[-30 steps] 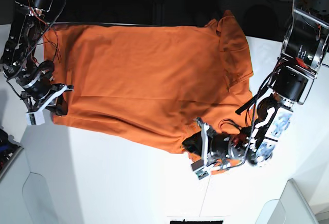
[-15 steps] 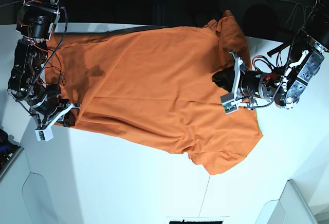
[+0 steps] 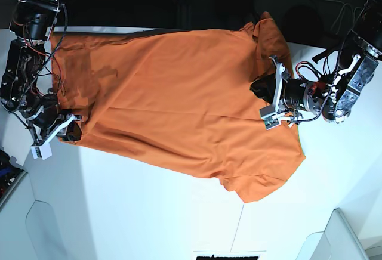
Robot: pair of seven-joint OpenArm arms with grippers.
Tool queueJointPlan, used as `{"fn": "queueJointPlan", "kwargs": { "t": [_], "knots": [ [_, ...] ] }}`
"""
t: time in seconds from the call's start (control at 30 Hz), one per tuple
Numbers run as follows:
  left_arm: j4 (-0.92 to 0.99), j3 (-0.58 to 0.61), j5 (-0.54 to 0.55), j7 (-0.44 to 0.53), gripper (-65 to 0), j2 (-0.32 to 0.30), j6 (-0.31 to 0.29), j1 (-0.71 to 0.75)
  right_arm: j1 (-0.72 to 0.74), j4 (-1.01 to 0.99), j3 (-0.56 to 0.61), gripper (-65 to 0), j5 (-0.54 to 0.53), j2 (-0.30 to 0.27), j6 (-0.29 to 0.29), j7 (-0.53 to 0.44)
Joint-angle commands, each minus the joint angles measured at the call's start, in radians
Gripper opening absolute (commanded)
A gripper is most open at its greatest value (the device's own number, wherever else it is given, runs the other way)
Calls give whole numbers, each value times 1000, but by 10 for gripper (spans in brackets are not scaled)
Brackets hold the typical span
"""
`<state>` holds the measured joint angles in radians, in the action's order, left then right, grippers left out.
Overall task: Layout the t-shirt on the table in an organized manner, then fold the t-shirt properly
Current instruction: 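Release the hem and raise the left gripper off the shirt, then grasp the shirt shoulder with the left gripper and tug it outward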
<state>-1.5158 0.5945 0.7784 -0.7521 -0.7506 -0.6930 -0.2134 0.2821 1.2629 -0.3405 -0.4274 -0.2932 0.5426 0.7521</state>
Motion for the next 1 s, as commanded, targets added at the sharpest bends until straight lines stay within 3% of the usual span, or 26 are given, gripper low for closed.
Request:
{"fn": "queueJointPlan", "kwargs": {
  "t": [0.0,0.07,0.47,0.7,0.97],
  "knots": [
    [-13,-12,10,11,-537,-17,-5,-16,21,35,-5,-519,-33,-12,4,16],
    [-12,-12,9,11,-537,-16,-5,-16,14,74,-8,-519,-61,-12,4,64],
    [-12,-12,-20,-2,-537,-17,-5,-16,-259,341,-35,-520,-111,-9,3,85],
    [-12,-12,-20,-46,-537,-19,-5,-16,-370,328,-35,-520,18,-9,3,14],
    [-12,-12,-8,-45,-537,-110,-5,-16,-379,266,-35,-520,27,-9,-8,-13]
  ]
}}
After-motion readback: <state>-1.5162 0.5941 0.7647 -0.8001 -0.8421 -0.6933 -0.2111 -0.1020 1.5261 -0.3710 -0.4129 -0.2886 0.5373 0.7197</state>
